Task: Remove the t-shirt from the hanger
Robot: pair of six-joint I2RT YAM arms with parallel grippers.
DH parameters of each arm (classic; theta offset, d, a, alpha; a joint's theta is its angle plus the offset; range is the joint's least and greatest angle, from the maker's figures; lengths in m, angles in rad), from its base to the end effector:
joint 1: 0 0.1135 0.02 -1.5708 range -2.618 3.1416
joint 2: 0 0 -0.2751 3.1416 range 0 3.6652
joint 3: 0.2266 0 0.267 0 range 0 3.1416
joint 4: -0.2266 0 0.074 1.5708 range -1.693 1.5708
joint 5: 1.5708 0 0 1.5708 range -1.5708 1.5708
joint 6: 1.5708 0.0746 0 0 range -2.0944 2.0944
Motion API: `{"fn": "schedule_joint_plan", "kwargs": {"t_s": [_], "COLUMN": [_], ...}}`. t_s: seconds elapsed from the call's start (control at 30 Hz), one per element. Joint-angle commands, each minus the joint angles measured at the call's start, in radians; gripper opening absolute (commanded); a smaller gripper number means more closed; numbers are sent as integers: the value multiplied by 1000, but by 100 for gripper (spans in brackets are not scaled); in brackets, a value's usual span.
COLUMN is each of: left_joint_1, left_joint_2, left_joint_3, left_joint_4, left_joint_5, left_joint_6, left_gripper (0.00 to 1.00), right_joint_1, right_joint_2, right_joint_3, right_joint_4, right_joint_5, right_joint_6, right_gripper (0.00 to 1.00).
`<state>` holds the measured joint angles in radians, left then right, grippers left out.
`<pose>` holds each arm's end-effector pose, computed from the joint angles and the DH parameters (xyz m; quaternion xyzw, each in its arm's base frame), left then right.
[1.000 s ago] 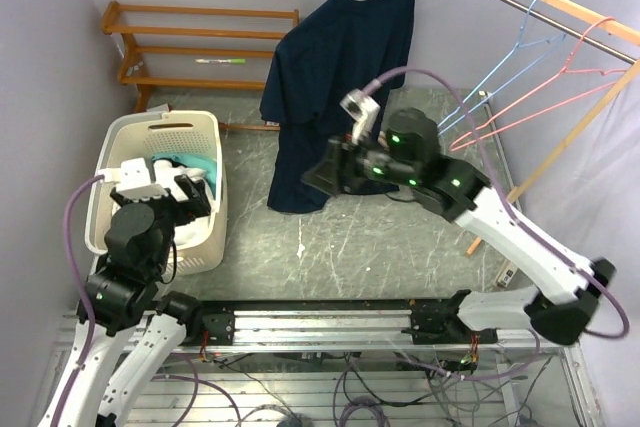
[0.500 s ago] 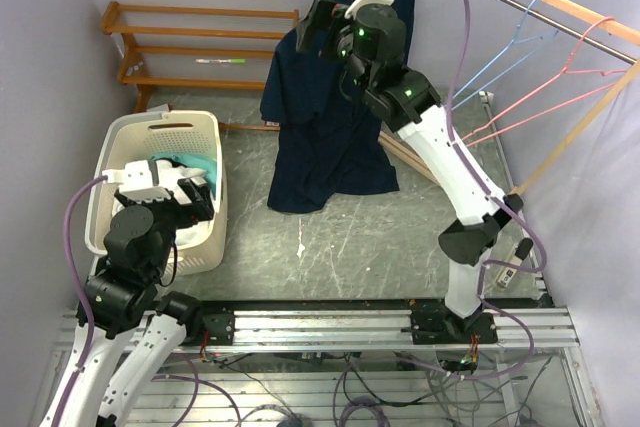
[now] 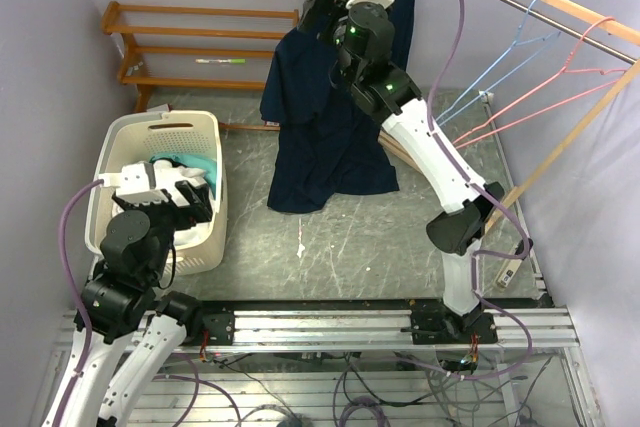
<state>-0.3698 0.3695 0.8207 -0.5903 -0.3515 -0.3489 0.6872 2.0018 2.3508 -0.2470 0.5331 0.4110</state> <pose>0.1157 -0.0173 0.3603 -0.1070 0.7441 -0.1037 0.6513 0.4078 0.2856 0.5229 0.1047 0.6672 0.2231 0.7029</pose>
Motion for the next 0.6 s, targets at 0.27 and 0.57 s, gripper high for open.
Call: {"fn": "schedule_joint_plan", "kwargs": {"t_s": [0.27,0.57], "left_joint_1": [6,6], "left_joint_2": [30,37], "left_joint_3": [-5,-7], "left_joint_4": [14,16], "left_joint_5": [33,46], "left_joint_6": [-3,1], "left_gripper": [99,99], "right_joint_1": [0,-44], "right_joint_2": [226,90], "right_joint_3": [227,14], "right_joint_4": [19,-38], "right_joint_5": [101,192], "right_joint_6": [-93,-111], "right_gripper": [99,62]}}
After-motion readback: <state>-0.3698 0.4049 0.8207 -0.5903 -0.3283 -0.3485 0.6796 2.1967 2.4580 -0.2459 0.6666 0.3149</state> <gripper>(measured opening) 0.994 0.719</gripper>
